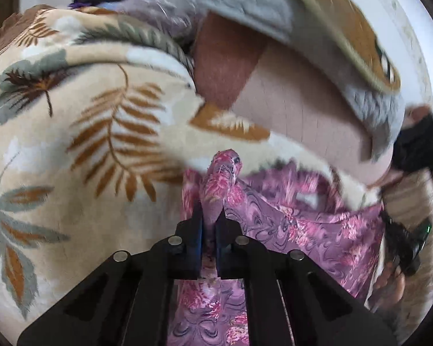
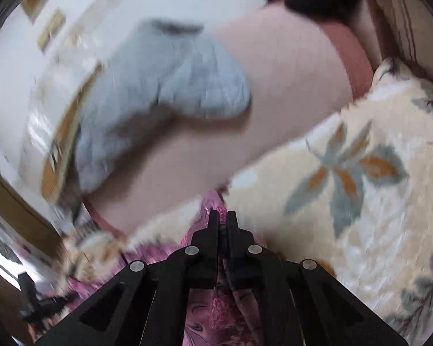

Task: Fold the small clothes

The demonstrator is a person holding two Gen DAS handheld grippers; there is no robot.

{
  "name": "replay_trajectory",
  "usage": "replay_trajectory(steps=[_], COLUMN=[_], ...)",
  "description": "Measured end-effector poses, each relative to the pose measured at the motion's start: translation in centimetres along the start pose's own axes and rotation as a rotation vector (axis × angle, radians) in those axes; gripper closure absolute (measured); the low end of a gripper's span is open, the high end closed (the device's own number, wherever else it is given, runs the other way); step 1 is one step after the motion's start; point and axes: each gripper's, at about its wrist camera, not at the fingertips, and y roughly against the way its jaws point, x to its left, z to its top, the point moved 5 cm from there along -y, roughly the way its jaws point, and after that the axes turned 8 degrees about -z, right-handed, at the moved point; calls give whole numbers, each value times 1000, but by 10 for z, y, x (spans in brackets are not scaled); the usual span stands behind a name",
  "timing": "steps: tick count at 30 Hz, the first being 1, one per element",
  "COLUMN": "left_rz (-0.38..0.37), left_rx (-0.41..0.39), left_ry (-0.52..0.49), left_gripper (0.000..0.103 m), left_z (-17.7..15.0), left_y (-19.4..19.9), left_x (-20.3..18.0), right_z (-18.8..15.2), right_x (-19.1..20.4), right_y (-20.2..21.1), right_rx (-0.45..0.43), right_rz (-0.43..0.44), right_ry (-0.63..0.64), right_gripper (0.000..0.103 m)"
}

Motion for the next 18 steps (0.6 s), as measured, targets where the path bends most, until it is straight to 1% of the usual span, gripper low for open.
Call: replay_trajectory(steps=[2,4,5,6,7,8,9,10,11,12,13,14,15,16,17,18], left_rz=[7,37,72,126,174,166,153,138,103,60,13,-29,-44,-41,-22,3], left_rx=[-29,-5,21,49,79,68,56,45,20,-6,-31,-48,-55,-57,-39,-4], left_ry=[16,40,41,36,38,40,50,65,75,77,73,59,48,39,18,-5], left_gripper=[99,98,97,96,89,88,88,86,85,85,82,72,64,54,54,54], left_z=[7,8,5,2,-2,-3,-2,0,1,1,-1,-7,-13,-21,-32,-42], left_y=[-4,-18,-31,-40,-49,-47,-41,-32,-19,-7,4,15,20,22,17,10], left_x=[5,12,16,21,27,29,30,31,31,28,23,15,10,5,-2,-6], right_z=[7,2,-3,-12,-19,-24,-24,-21,-19,-19,-21,-26,-35,-49,-61,-77], right_x=[-3,-5,-9,-13,-19,-25,-28,-27,-23,-17,-13,-8,-3,2,4,3], right_y=[-8,-28,-40,-55,-64,-68,-60,-49,-33,-14,-6,1,3,-3,-12,-26], right_rx=[-1,34,70,139,186,208,180,136,81,27,13,26,56,115,162,257], right_rz=[-8,-61,-85,-119,-182,-260,-266,-234,-178,-72,-2,61,108,132,112,47], right_ry=[-31,-43,-45,-42,-34,-26,-28,-38,-50,-64,-71,-72,-66,-42,-17,19], right_gripper=[99,98,97,94,92,92,91,91,91,91,90,89,89,88,85,85])
